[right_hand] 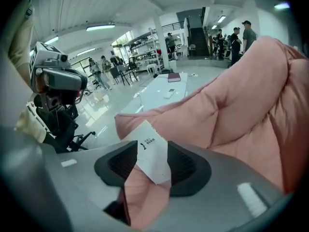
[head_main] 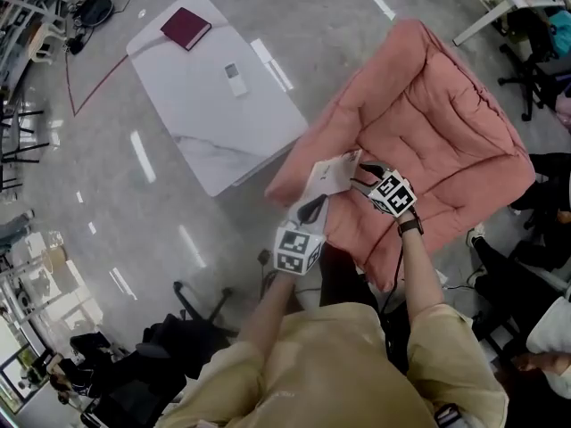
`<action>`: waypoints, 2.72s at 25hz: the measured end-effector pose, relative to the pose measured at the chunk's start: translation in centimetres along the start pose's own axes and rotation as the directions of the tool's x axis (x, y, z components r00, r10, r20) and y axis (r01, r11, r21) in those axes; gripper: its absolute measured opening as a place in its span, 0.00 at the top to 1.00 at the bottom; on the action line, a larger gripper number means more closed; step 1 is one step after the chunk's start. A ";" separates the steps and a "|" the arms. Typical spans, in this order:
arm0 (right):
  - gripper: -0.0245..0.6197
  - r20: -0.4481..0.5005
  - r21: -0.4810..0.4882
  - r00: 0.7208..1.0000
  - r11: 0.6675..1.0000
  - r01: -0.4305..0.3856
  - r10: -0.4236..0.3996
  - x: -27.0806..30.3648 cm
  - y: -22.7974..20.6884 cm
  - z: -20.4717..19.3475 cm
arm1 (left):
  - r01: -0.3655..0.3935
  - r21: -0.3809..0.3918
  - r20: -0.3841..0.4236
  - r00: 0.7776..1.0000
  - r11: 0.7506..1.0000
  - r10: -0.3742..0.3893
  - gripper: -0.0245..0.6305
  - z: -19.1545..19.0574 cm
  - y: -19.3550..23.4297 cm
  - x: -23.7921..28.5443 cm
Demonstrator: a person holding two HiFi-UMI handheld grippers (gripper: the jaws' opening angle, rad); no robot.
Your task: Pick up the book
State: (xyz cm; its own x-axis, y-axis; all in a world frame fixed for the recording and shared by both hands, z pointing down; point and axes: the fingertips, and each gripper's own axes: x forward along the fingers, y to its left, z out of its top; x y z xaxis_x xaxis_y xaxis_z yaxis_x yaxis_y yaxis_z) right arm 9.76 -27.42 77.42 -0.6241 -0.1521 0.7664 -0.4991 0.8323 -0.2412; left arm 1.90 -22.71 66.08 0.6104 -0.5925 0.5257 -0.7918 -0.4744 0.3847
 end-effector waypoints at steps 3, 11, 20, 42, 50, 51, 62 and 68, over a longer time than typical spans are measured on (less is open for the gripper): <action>0.64 -0.047 -0.024 0.999 1.000 -0.019 0.018 3.0 -2.6 -1.7 | 0.009 -0.029 -0.032 0.999 1.000 -0.010 0.96 -1.2 0.8 2.3; 0.49 -0.220 -0.189 0.975 0.980 -0.064 0.021 10.9 -8.0 -7.4 | 0.025 -0.069 -0.089 0.996 0.997 -0.032 0.96 -3.9 2.7 8.8; 0.46 -0.368 -0.415 0.929 0.887 -0.203 0.041 16.2 -9.5 -11.6 | 0.034 -0.083 -0.122 0.992 0.996 -0.044 0.96 -6.8 4.0 10.7; 0.88 -0.523 -0.472 0.848 0.798 -0.374 0.088 11.2 -3.8 -15.7 | 0.002 -0.110 -0.083 0.996 0.994 -0.012 0.96 -7.0 4.1 6.2; 0.89 -0.408 -0.090 0.882 0.951 -0.296 0.236 5.3 5.1 -18.0 | -0.004 -0.114 -0.045 0.999 0.993 -0.001 0.96 -5.5 3.9 1.5; 0.89 -0.379 -0.041 0.893 0.960 -0.278 0.243 4.8 6.3 -18.1 | 0.001 -0.110 -0.043 0.999 0.994 -0.005 0.96 -5.4 3.6 0.8; 0.89 -0.094 0.356 0.996 0.934 0.034 0.000 -5.6 13.7 -16.4 | 0.156 0.004 -0.051 0.986 0.988 -0.156 0.96 -4.5 -3.8 -3.9; 0.89 0.062 0.518 0.978 0.844 0.140 -0.200 -12.8 16.3 -15.2 | 0.260 0.067 -0.045 0.965 0.963 -0.257 0.96 -3.9 -9.0 -6.8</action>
State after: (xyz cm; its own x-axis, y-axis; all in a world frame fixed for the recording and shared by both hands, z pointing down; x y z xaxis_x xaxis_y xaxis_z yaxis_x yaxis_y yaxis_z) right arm 18.78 -3.85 72.67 -0.5475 -0.3481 0.7610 -0.8199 0.4050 -0.4047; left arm 4.78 -11.88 62.02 0.7920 -0.4204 0.4426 -0.6025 -0.6549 0.4561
